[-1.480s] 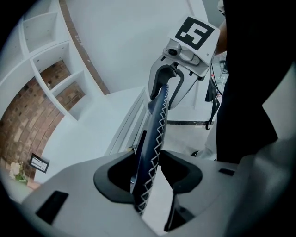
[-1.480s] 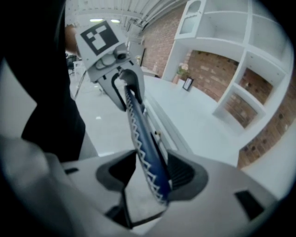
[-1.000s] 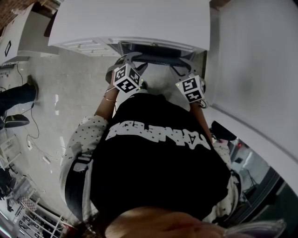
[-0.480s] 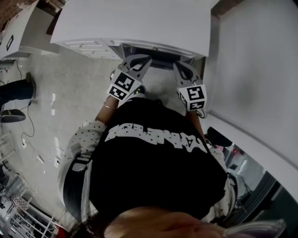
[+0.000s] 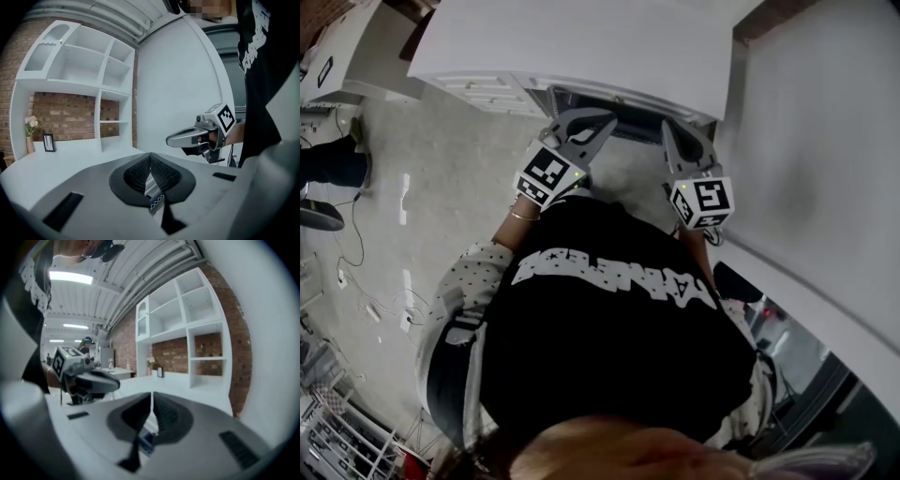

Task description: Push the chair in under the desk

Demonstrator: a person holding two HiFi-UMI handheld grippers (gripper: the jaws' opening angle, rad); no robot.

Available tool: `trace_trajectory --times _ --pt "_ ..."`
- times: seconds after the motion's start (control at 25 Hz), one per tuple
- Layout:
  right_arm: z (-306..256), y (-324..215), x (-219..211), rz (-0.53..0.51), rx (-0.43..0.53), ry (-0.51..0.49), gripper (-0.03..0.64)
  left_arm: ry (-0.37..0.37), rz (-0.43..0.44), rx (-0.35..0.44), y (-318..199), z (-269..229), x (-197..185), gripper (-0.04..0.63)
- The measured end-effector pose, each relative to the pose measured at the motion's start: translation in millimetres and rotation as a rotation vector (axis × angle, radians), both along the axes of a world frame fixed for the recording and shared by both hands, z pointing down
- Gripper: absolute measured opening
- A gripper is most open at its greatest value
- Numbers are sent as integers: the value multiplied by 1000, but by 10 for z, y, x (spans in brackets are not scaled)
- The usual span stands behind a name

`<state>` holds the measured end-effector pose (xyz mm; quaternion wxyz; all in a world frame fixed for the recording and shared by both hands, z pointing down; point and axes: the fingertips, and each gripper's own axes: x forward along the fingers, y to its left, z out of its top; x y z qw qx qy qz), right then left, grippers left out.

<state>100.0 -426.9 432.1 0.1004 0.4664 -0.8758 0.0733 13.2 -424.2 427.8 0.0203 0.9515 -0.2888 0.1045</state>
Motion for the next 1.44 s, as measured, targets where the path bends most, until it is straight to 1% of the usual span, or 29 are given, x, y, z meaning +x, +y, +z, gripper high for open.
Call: trace_trajectory --times 0.36,1.0,1.44 --pt "-126 11 -32 15 42 -36 32 10 11 26 21 -104 1 35" --pt "-136 23 -23 12 38 -41 31 24 9 31 14 -140 10 35" --pt "-143 18 -42 8 37 -39 31 14 13 34 15 -121 -7 35"
